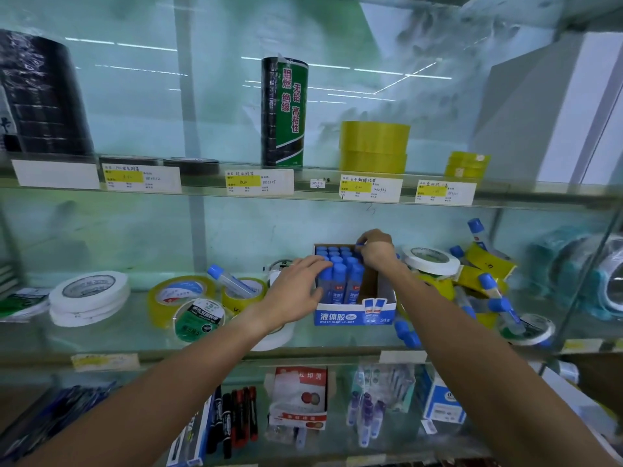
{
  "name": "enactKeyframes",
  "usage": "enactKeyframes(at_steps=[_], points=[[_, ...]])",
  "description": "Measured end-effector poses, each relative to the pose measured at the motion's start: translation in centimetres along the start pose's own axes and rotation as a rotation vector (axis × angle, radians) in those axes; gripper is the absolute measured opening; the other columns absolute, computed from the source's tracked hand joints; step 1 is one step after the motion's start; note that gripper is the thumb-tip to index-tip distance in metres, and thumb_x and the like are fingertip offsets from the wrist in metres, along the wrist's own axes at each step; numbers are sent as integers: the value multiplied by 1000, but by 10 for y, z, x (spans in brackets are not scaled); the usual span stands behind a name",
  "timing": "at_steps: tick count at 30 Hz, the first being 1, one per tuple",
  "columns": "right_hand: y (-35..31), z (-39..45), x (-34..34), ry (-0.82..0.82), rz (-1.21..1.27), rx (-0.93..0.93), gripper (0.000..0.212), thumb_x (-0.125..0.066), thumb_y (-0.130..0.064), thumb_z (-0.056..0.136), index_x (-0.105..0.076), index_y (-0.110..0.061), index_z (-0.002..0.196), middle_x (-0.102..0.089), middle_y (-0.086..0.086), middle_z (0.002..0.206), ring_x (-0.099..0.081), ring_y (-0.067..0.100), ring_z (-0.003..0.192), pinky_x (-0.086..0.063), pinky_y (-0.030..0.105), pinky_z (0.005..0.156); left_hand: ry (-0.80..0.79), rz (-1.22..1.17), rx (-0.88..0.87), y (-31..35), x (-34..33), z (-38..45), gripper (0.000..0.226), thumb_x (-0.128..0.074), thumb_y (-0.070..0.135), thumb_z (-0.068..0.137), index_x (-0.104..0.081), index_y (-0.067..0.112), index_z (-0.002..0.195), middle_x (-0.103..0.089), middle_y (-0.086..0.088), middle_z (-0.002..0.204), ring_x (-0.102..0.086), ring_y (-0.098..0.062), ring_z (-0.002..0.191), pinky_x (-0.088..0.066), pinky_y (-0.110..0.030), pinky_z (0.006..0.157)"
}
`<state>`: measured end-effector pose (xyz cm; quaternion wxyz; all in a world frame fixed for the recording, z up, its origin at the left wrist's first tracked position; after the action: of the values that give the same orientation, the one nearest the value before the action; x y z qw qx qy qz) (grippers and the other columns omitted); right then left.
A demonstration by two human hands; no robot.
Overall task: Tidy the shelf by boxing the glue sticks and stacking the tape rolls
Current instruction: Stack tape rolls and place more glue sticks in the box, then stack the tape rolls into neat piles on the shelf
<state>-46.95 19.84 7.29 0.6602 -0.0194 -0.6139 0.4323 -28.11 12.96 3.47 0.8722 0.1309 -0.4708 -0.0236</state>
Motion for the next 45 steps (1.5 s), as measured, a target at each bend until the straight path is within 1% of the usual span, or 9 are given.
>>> enactKeyframes(at_steps=[3,8,18,23,29,32,36,41,45], points=[[-3,3,-4,5,-24,6,21,-64,-15,90,-68,-4,107,-67,16,109,-62,28,99,-51,32,82,6,-11,-3,-1,-1,-1,56,-56,17,89,-42,17,143,-40,1,148,-38,-18,133,-32,-32,111],[-4,3,-8,-16,-101,71,21,-60,-11,91,-63,-8,112,-63,15,116,-60,29,104,-52,36,88,8,-30,-3,-1,-1,-3,56,-56,15,89,-41,17,143,-39,1,149,-37,-17,135,-31,-31,112],[-2,-1,1,-2,-50,96,17,-62,-20,91,-65,-12,106,-63,11,114,-58,26,103,-53,35,86,-37,-91,13,-11,-1,-5,59,-57,16,89,-39,20,145,-37,2,151,-35,-15,137,-30,-30,113],[-19,-12,16,149,-95,160,18,-56,-15,93,-64,-11,108,-65,12,109,-59,27,98,-47,31,76,-1,-114,79,-30,19,-12,56,-57,13,88,-43,21,142,-45,0,145,-43,-17,131,-33,-32,110],[-82,-58,11,354,-19,499,19,-53,-10,92,-66,-7,105,-66,16,102,-59,35,96,-53,40,76,41,11,354,-96,57,-43,38,-60,17,84,-57,17,122,-57,-8,117,-56,-24,108,-45,-34,91],[-111,-86,-11,330,32,596,21,-51,-7,90,-67,-8,103,-69,14,98,-58,34,94,-51,40,77,21,199,526,-130,75,-72,31,-58,22,83,-56,11,112,-58,-14,108,-59,-34,100,-47,-37,79],[-134,-111,-51,230,38,658,22,-49,-8,88,-67,-11,100,-70,11,97,-58,33,92,-49,40,76,-135,380,735,-157,79,-107,43,-58,34,86,-46,11,120,-52,-17,118,-58,-36,105,-47,-36,80],[-144,-130,-99,57,44,628,21,-49,-10,86,-67,-14,95,-71,8,95,-62,30,90,-53,43,76,-67,284,715,-164,83,-119,29,-57,7,83,-56,6,112,-66,-14,113,-61,-29,105,-45,-30,77],[-148,-138,-126,-53,47,587,21,-48,-10,87,-67,-14,94,-71,9,91,-63,29,85,-54,43,73,58,110,731,-174,92,-128,33,-56,2,85,-56,4,118,-64,-19,115,-59,-34,107,-44,-31,78]])
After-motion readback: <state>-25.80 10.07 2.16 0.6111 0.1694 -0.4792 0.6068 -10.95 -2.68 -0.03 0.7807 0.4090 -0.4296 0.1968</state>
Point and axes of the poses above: each hand's wrist, its own z-axis towards the middle knuckle, its own x-axis out of the back of the hand, y = z × x, the point moved 7 cm from there along z, towards the middle knuckle
